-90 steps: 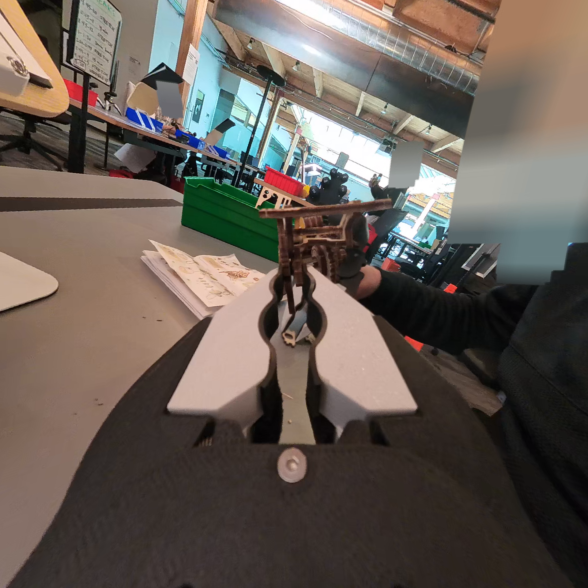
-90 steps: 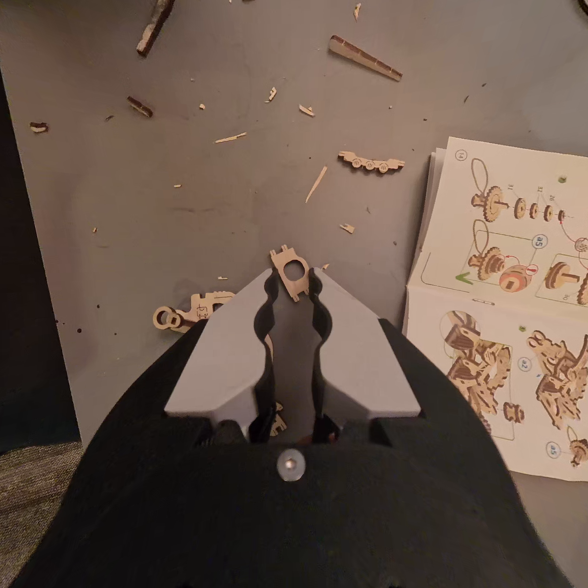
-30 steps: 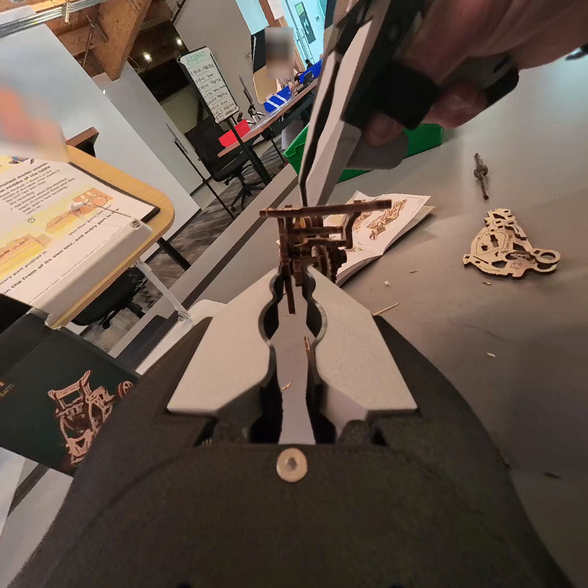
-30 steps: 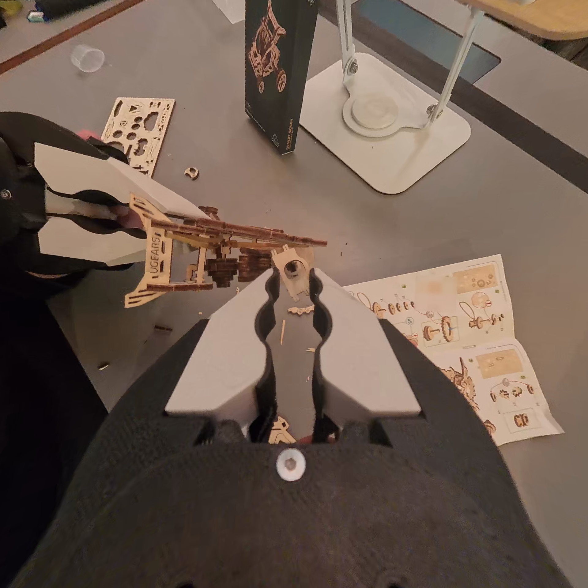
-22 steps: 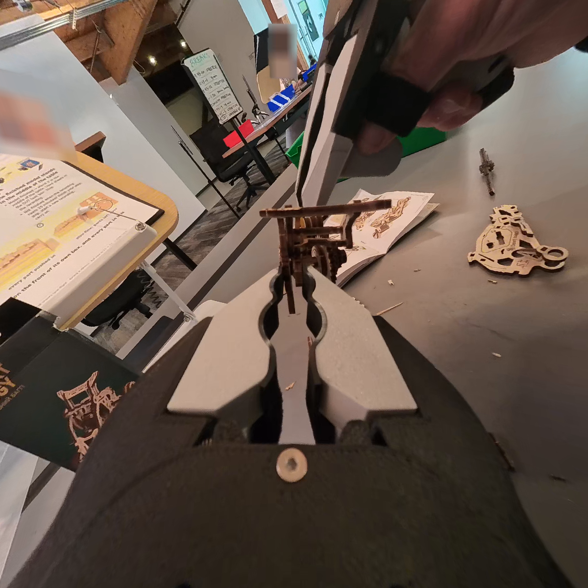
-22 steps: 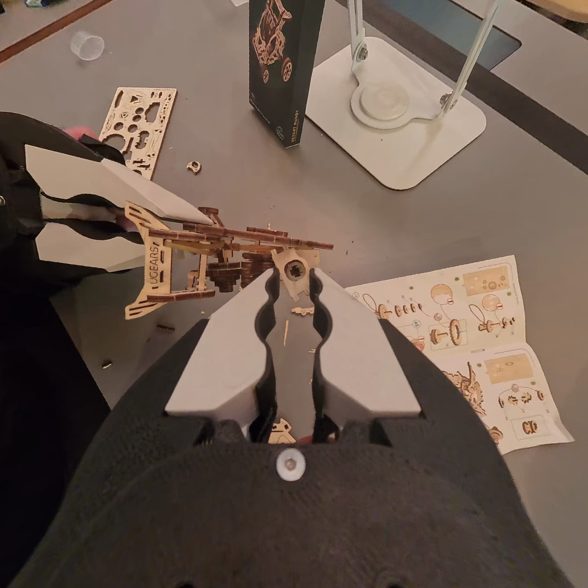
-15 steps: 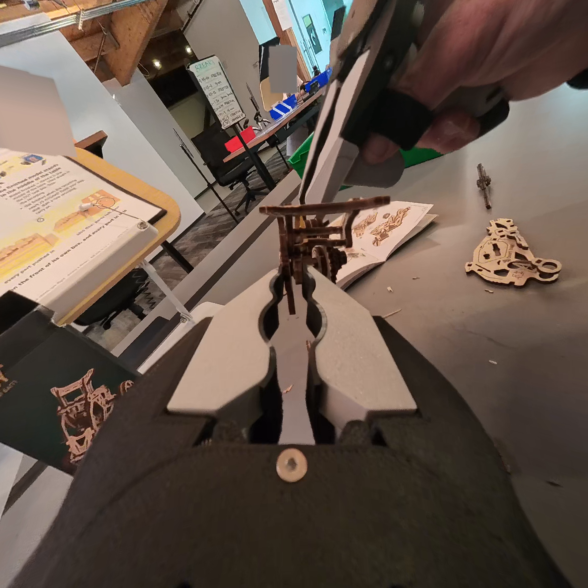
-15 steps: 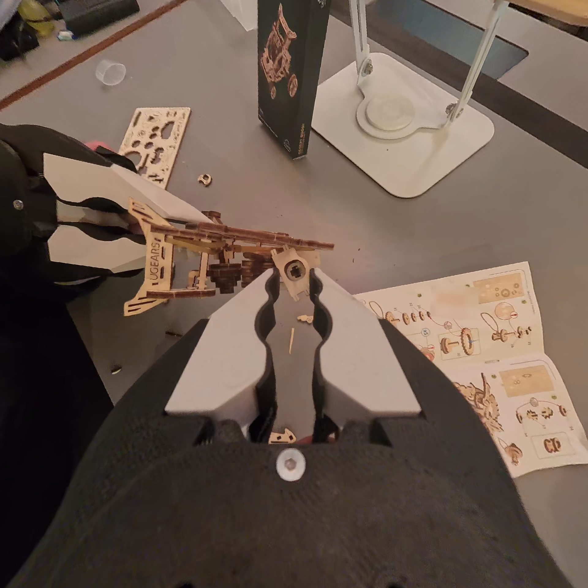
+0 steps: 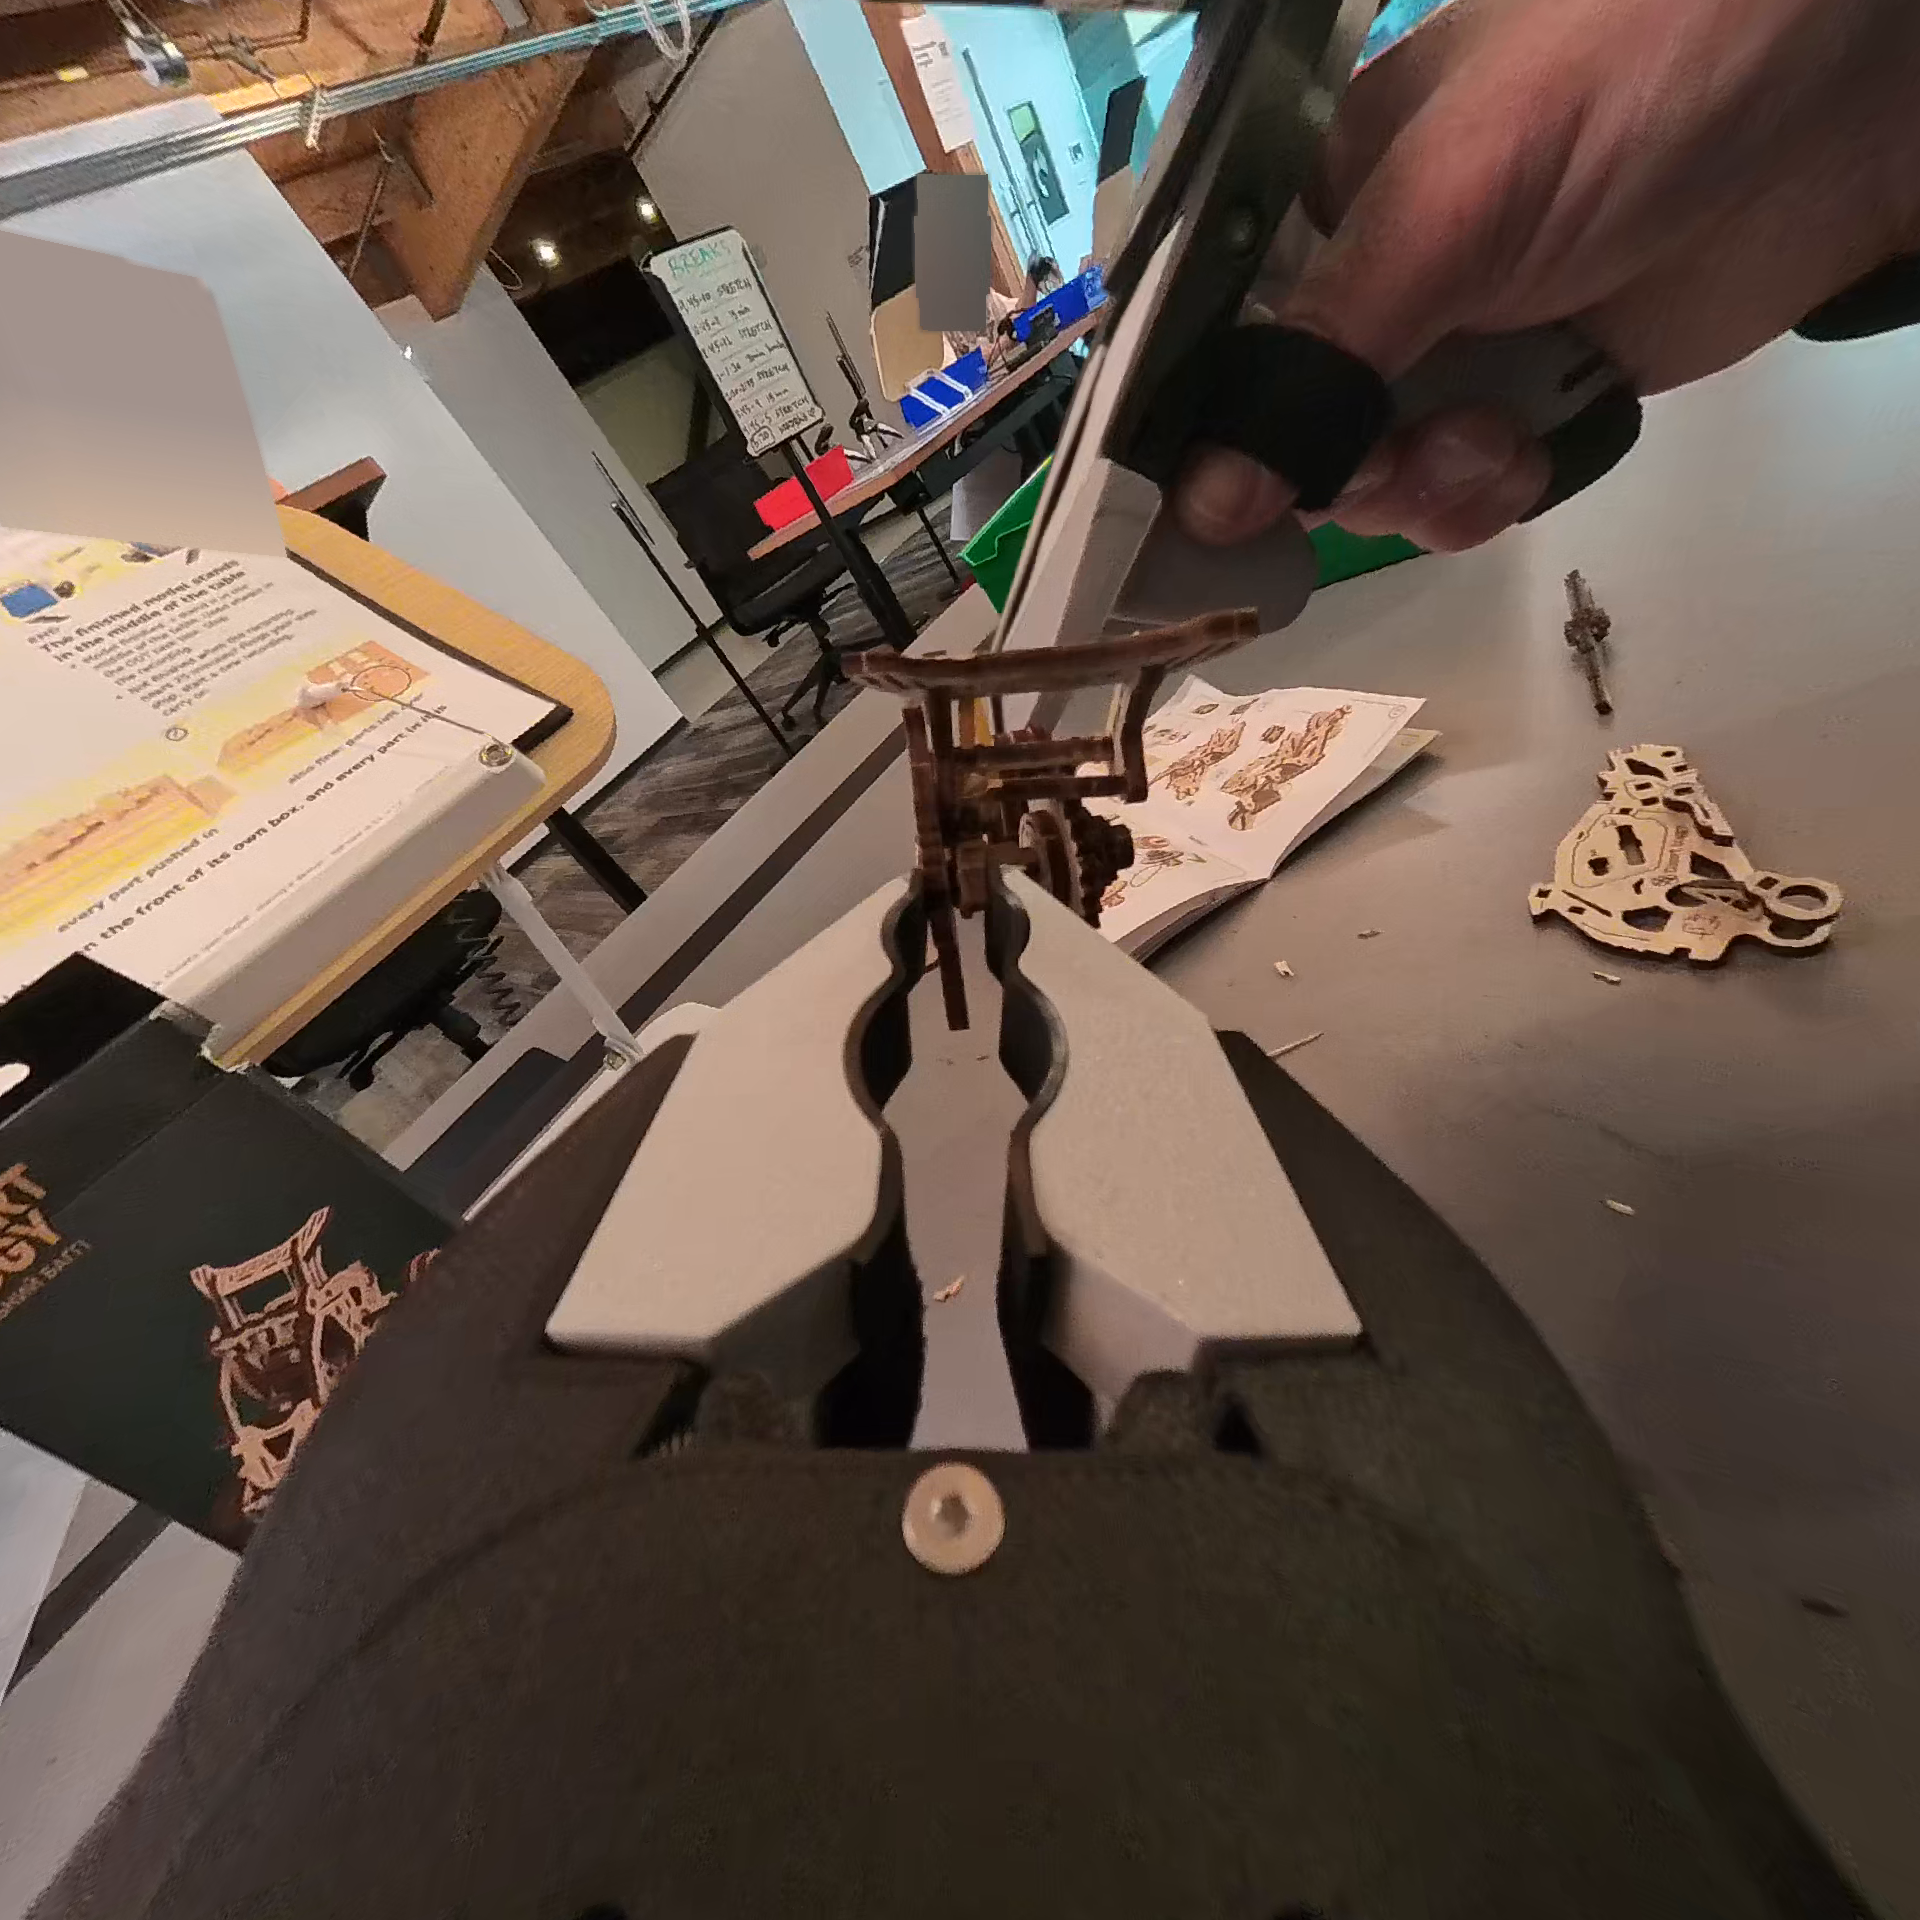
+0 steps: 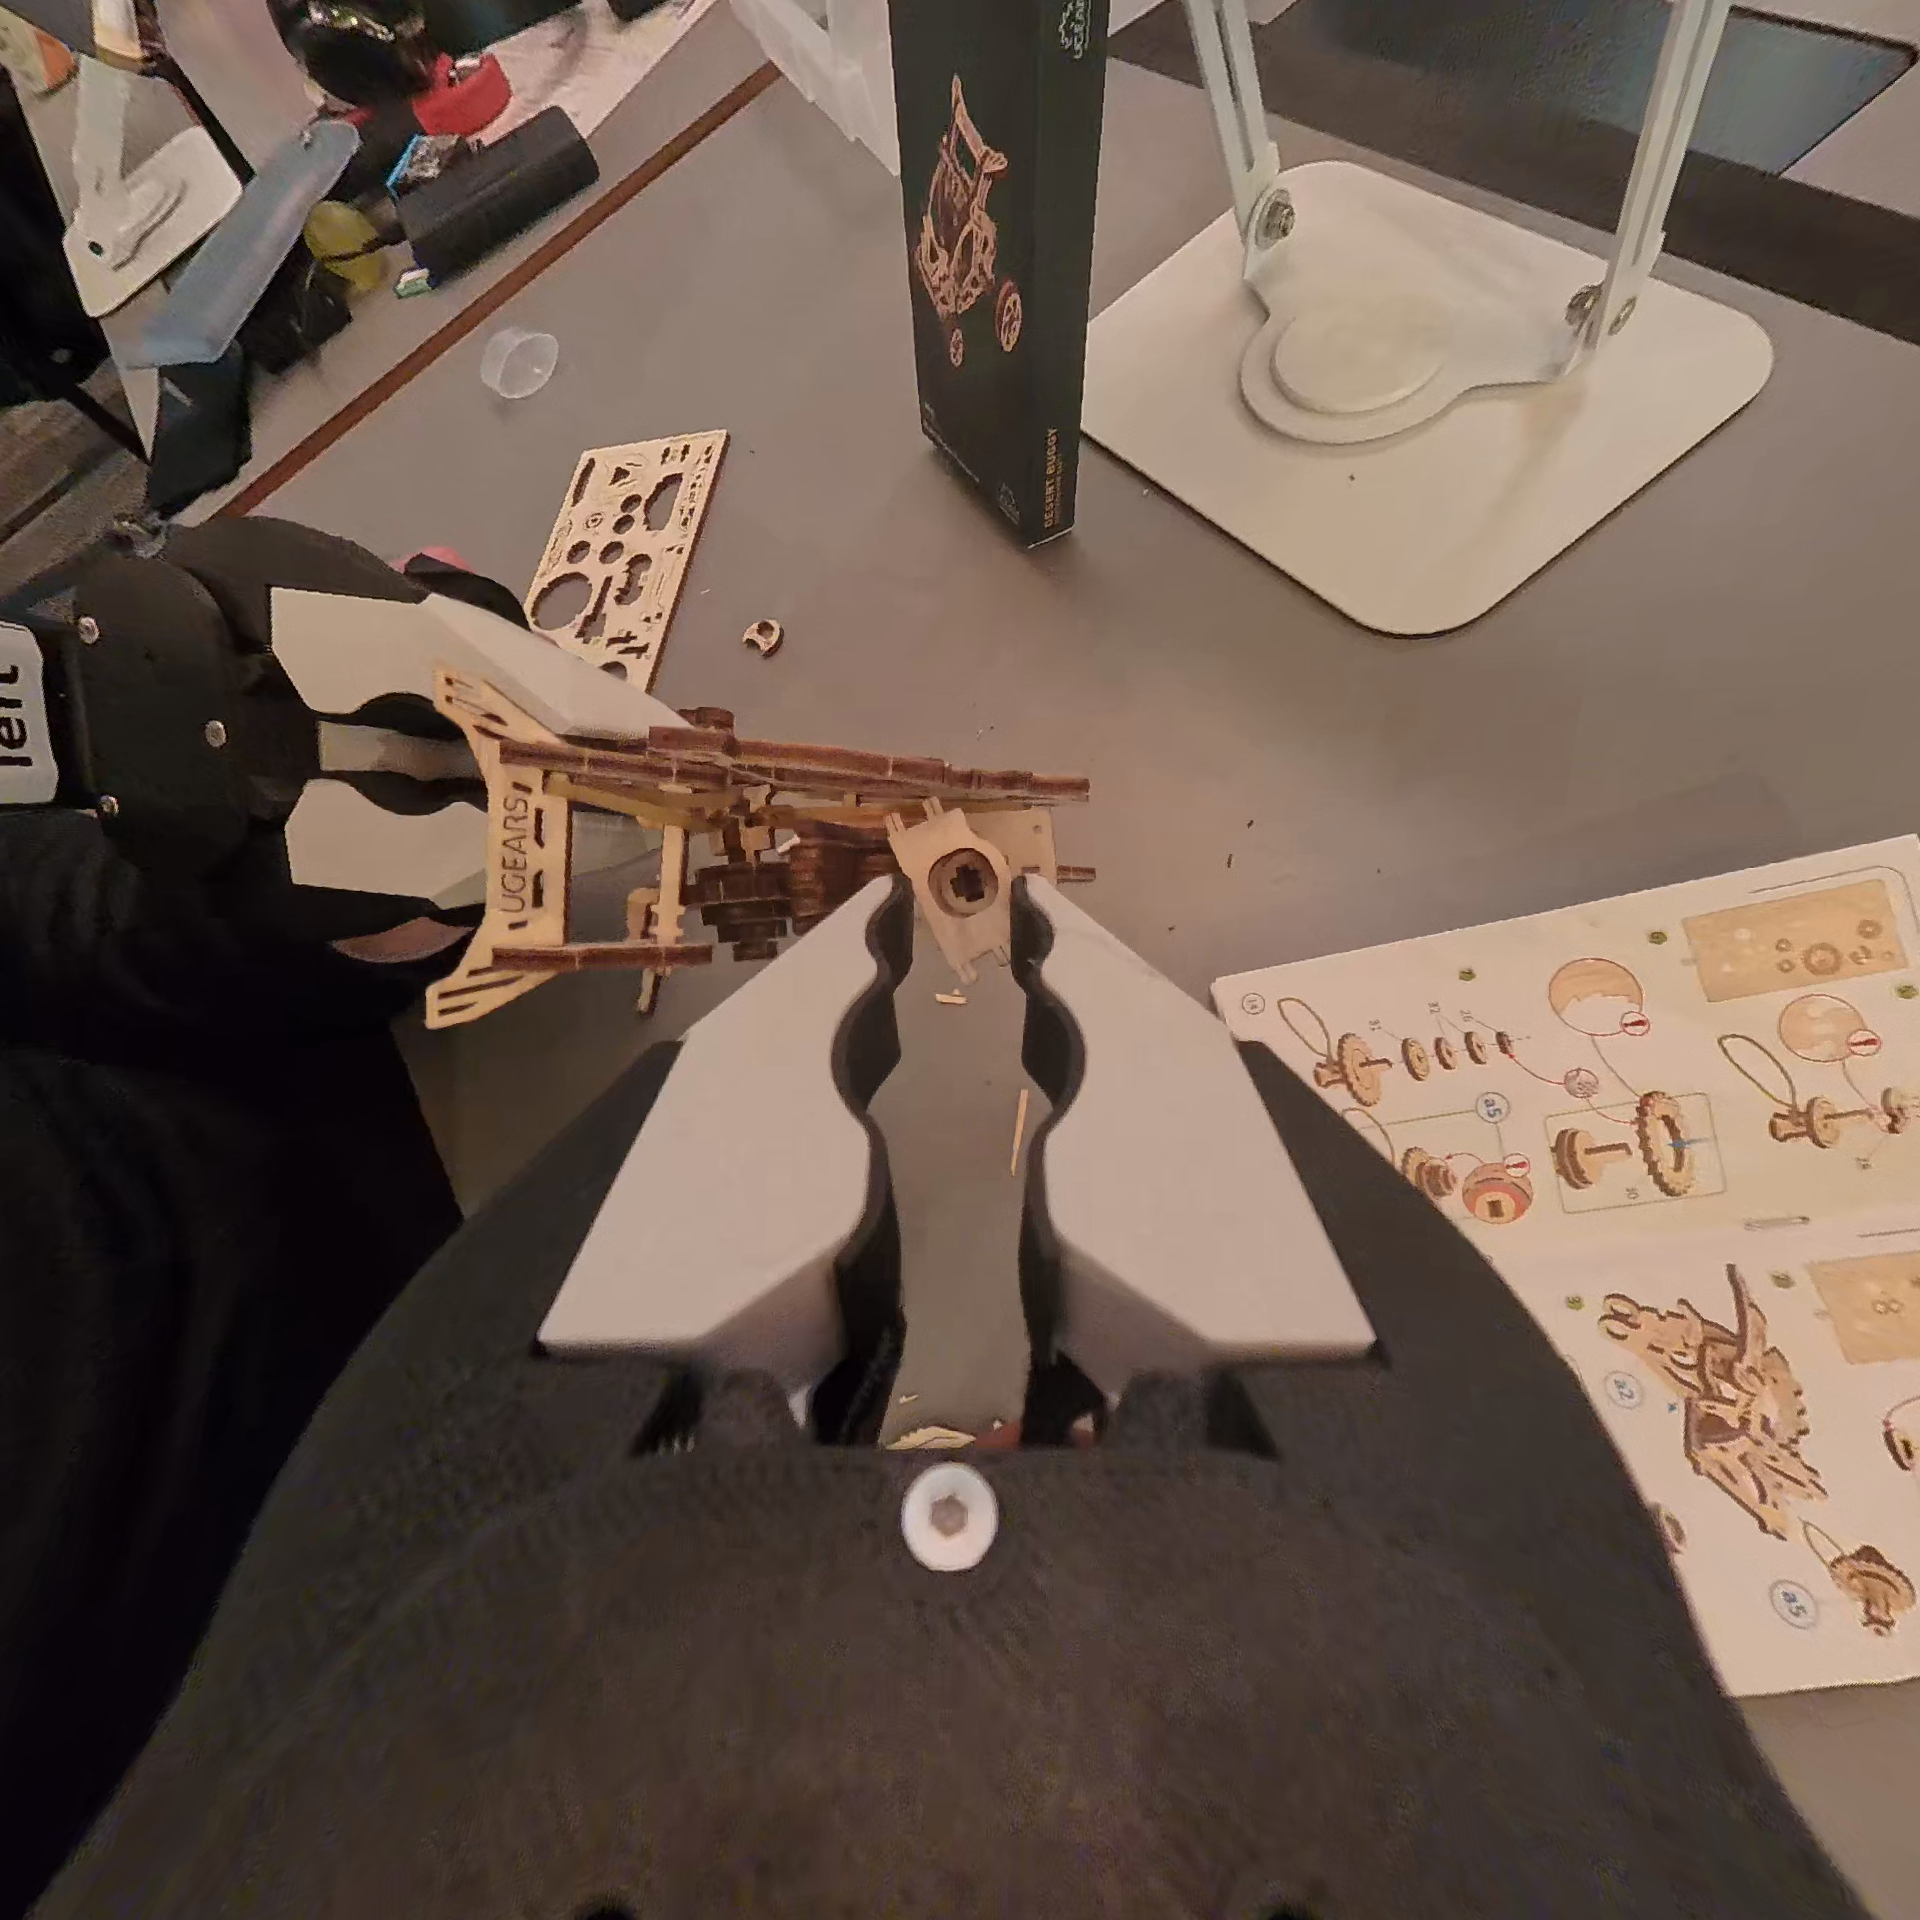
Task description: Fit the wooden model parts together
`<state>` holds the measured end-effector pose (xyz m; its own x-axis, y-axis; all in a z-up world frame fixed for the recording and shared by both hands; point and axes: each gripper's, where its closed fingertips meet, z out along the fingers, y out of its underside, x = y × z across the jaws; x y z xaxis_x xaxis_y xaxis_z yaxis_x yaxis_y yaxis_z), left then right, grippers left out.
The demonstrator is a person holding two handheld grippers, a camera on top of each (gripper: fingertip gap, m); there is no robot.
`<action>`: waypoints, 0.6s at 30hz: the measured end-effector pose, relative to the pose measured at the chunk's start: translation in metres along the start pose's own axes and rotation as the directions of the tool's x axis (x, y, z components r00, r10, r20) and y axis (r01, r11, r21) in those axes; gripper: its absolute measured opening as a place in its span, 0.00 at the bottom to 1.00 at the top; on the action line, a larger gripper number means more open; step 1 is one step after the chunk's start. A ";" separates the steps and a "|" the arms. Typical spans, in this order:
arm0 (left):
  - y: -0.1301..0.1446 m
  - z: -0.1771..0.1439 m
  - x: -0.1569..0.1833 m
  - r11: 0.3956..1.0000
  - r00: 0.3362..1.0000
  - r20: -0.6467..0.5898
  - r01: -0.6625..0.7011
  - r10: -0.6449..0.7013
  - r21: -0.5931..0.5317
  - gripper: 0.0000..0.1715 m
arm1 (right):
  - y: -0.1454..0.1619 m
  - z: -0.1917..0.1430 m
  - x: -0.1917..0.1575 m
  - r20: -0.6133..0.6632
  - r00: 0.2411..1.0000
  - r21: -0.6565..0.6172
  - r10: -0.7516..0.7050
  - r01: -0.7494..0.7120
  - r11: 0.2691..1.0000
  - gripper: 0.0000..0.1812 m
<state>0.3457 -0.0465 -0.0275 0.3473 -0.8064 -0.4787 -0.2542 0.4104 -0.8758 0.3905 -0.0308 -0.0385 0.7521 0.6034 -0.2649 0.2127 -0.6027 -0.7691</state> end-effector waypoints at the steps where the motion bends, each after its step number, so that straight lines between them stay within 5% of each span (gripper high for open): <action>1: 0.000 0.000 0.000 1.000 1.000 0.001 0.005 -0.005 0.002 0.05 | 0.000 0.001 -0.001 0.003 1.000 0.001 0.000 0.000 1.000 0.08; 18: -0.002 -0.004 -0.008 0.994 0.995 -0.010 0.101 -0.101 0.050 0.05 | -0.010 0.001 -0.002 0.009 1.000 0.113 0.001 -0.002 0.994 0.08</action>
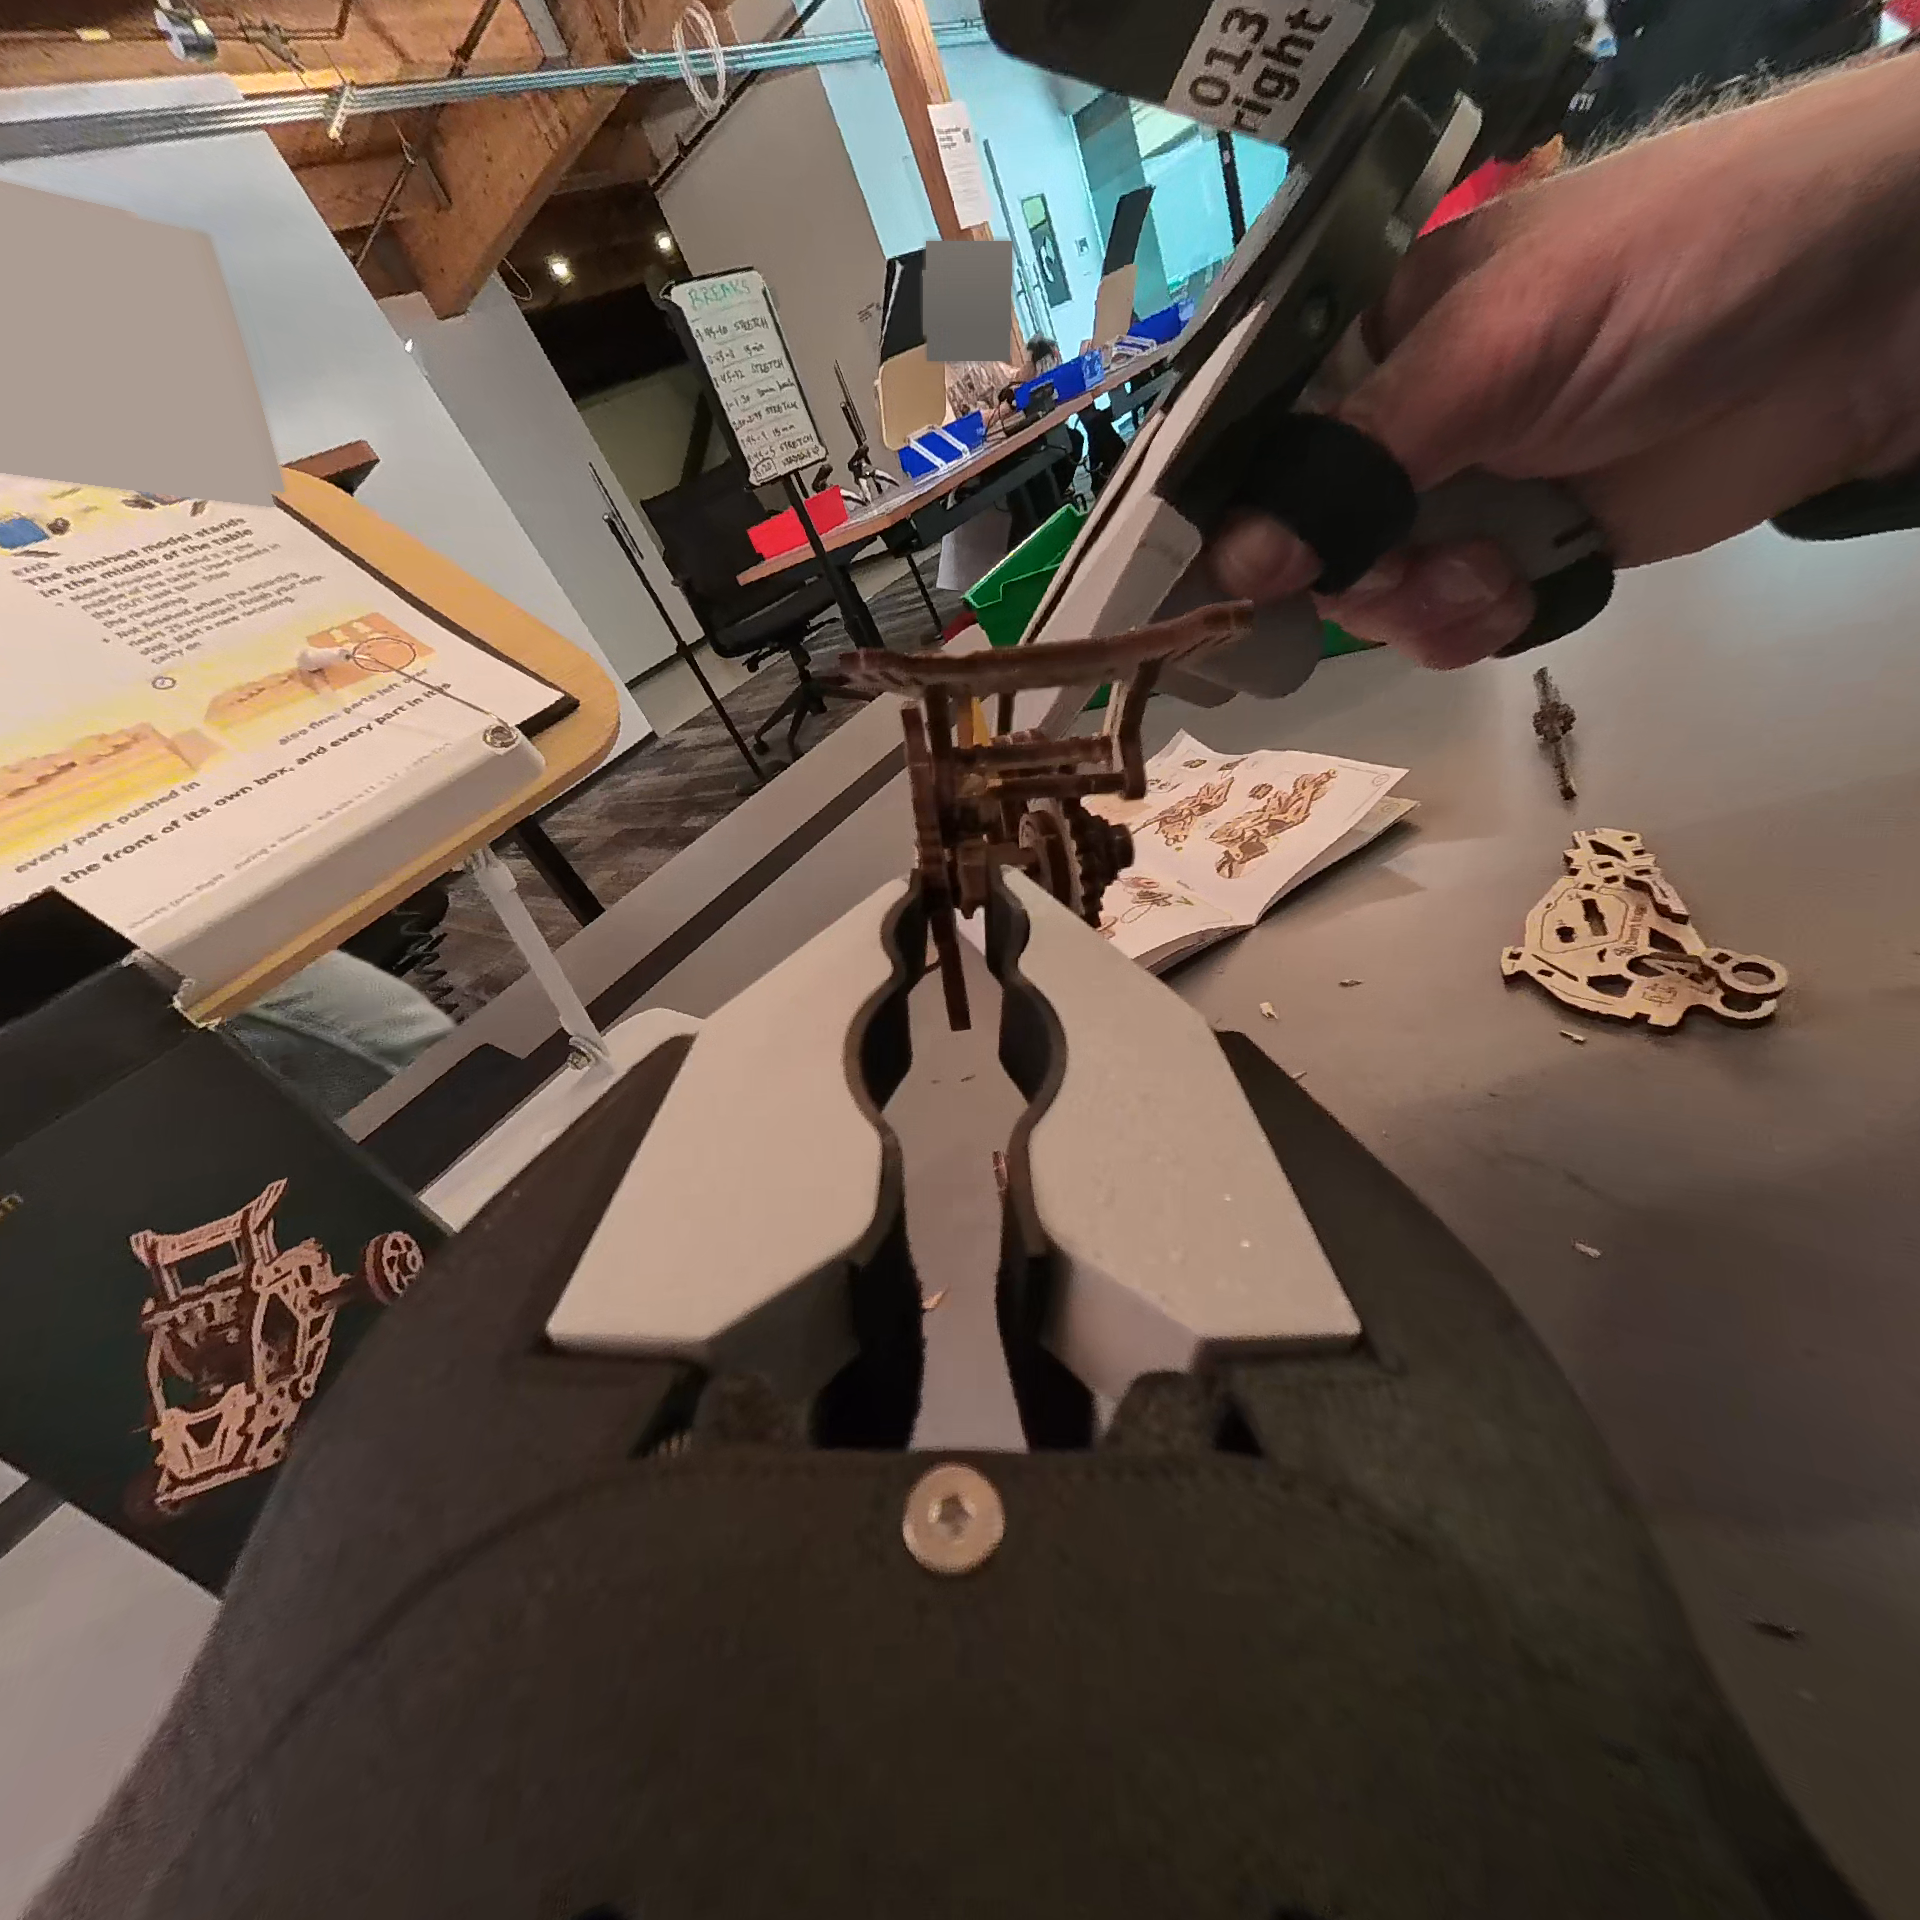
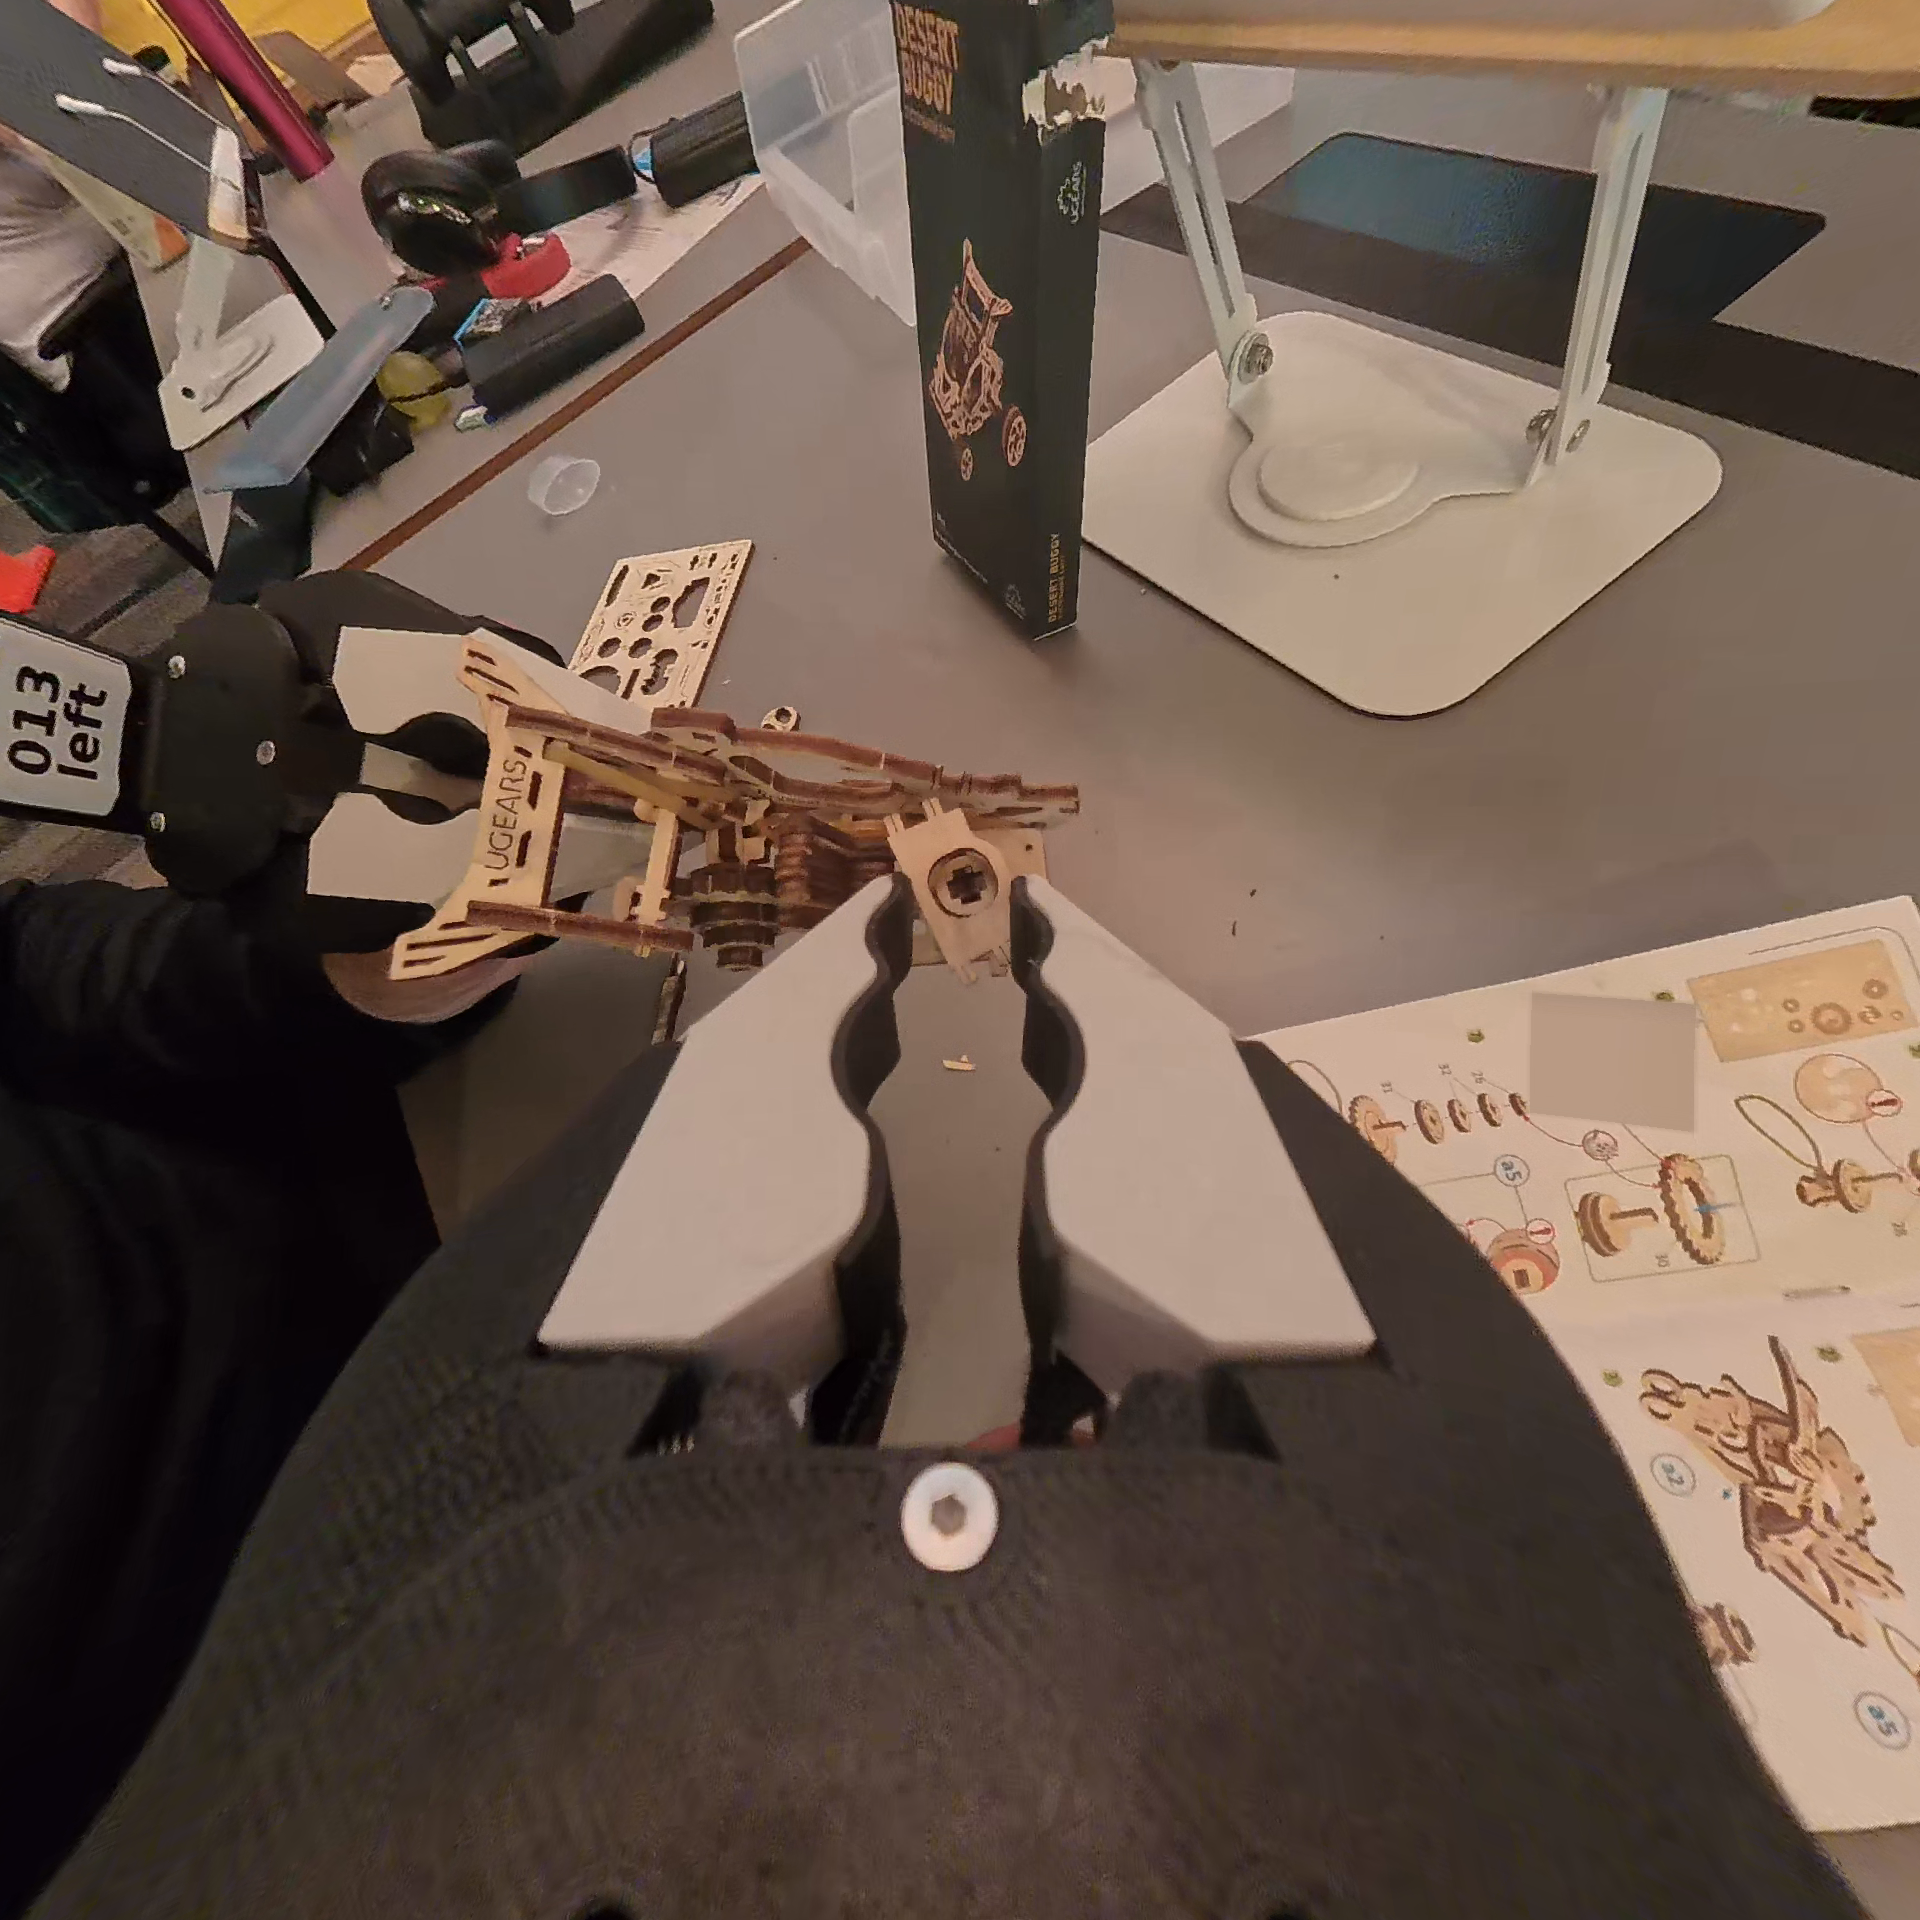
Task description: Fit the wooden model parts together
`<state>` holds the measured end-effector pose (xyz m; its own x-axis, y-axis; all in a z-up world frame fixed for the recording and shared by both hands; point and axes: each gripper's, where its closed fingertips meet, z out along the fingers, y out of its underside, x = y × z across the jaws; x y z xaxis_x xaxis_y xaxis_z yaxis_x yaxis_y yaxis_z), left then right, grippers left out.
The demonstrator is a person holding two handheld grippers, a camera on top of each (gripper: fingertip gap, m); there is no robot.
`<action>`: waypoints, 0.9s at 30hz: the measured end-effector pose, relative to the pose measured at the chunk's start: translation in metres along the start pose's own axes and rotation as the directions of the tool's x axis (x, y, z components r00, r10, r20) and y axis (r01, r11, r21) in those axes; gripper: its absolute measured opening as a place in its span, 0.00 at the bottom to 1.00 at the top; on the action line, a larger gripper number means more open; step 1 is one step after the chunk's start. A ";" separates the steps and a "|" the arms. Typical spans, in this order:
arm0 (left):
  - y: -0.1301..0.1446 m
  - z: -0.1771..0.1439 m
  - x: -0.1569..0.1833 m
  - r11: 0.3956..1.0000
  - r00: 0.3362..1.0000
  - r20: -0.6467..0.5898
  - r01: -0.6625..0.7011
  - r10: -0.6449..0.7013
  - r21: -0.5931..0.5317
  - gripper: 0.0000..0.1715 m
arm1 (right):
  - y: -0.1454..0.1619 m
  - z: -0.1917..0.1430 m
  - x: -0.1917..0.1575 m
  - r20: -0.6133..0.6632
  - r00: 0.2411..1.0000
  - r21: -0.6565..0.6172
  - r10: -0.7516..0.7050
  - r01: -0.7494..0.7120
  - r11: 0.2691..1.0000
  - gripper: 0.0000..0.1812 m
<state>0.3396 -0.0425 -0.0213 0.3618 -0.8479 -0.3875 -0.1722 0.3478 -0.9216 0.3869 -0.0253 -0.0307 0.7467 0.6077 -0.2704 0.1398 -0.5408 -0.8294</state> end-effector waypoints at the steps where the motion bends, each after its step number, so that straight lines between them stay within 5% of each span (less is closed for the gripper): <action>1: 0.000 0.000 0.000 1.000 1.000 0.000 0.003 -0.003 0.002 0.05 | 0.000 0.000 0.000 0.003 1.000 0.001 -0.002 0.002 1.000 0.08; 18: 0.005 0.000 0.003 1.000 0.999 -0.033 0.017 -0.017 -0.008 0.04 | 0.012 0.007 0.000 0.036 0.999 -0.053 0.021 -0.019 0.998 0.08; 27: 0.017 0.006 0.012 0.991 0.985 -0.107 0.130 -0.133 -0.038 0.04 | 0.024 -0.003 0.006 0.064 0.993 -0.006 0.095 -0.095 0.996 0.08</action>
<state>0.3463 -0.0441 -0.0418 0.2812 -0.9245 -0.2572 -0.1583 0.2197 -0.9626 0.3963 -0.0366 -0.0508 0.7133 0.5899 -0.3785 0.0722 -0.5991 -0.7974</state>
